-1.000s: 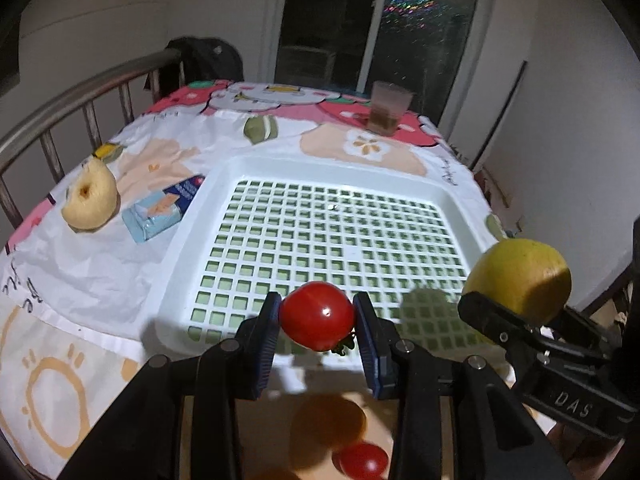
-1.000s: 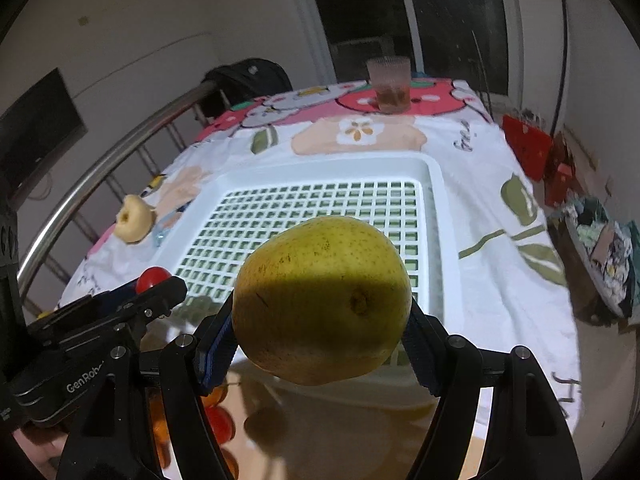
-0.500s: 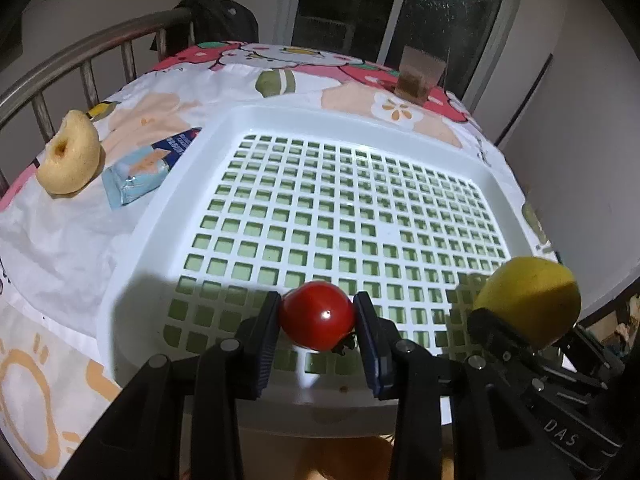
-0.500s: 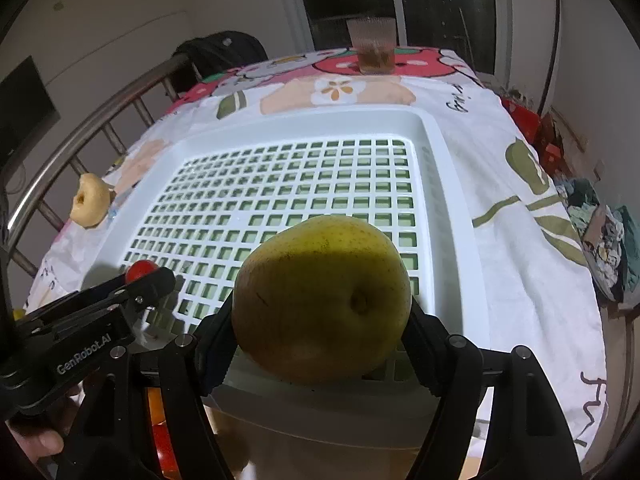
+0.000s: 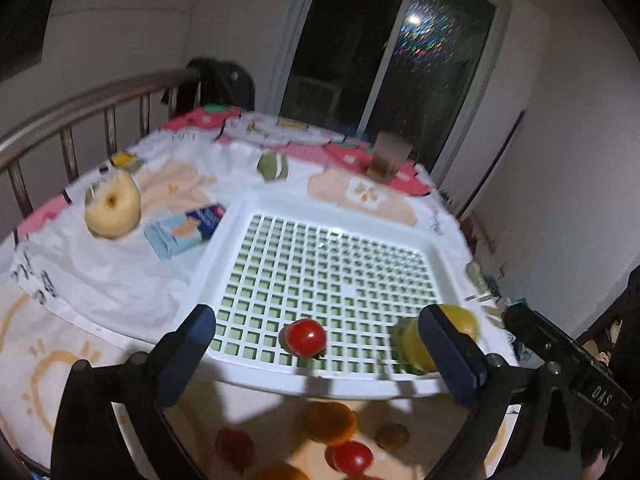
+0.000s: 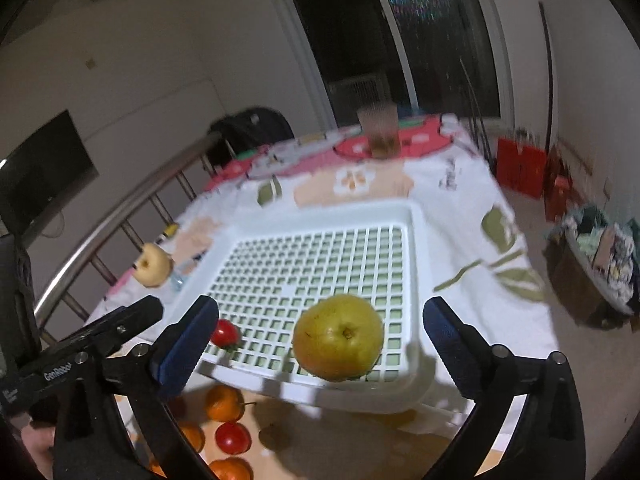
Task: Organize fruits
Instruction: 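Lift both grippers away from the basket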
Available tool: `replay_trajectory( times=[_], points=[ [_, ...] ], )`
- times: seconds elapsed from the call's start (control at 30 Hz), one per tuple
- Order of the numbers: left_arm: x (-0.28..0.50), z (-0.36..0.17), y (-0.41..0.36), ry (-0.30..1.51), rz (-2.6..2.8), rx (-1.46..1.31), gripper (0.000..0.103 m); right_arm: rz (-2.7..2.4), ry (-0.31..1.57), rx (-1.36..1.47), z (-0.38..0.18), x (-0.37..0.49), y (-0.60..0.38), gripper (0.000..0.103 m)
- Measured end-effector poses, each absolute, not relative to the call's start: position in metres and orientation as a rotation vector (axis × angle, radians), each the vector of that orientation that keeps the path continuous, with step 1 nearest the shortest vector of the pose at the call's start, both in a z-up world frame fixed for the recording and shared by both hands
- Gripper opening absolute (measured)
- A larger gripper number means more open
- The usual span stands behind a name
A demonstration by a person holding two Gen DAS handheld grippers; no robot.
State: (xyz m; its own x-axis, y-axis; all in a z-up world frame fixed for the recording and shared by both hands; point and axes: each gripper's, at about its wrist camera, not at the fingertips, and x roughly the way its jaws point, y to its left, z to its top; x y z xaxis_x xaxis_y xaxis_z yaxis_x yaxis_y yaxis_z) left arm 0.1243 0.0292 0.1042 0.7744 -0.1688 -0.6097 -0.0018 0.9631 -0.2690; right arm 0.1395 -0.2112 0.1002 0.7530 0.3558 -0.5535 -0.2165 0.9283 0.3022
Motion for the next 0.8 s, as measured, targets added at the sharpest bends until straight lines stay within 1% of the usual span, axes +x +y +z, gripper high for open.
replay_trajectory(
  times=[0.2,0.37,0.6,0.8],
  points=[
    [0.076,0.133,0.028,0.581,-0.126,-0.211,0.103,0.337,0.557,0.157,0.128,0.096,-0.22,0.103],
    [0.042,0.143,0.025,0.534,-0.142,-0.165,0.103,0.349,0.496,0.095,0.139,0.063,-0.224,0.103],
    [0.002,0.142,0.019,0.505,-0.165,-0.12,0.103,0.349,0.456,0.065,0.142,0.027,-0.24,0.103],
    [-0.018,0.131,0.02,0.521,-0.181,-0.13,0.103,0.324,0.479,0.048,0.13,0.009,-0.249,0.103]
  ],
)
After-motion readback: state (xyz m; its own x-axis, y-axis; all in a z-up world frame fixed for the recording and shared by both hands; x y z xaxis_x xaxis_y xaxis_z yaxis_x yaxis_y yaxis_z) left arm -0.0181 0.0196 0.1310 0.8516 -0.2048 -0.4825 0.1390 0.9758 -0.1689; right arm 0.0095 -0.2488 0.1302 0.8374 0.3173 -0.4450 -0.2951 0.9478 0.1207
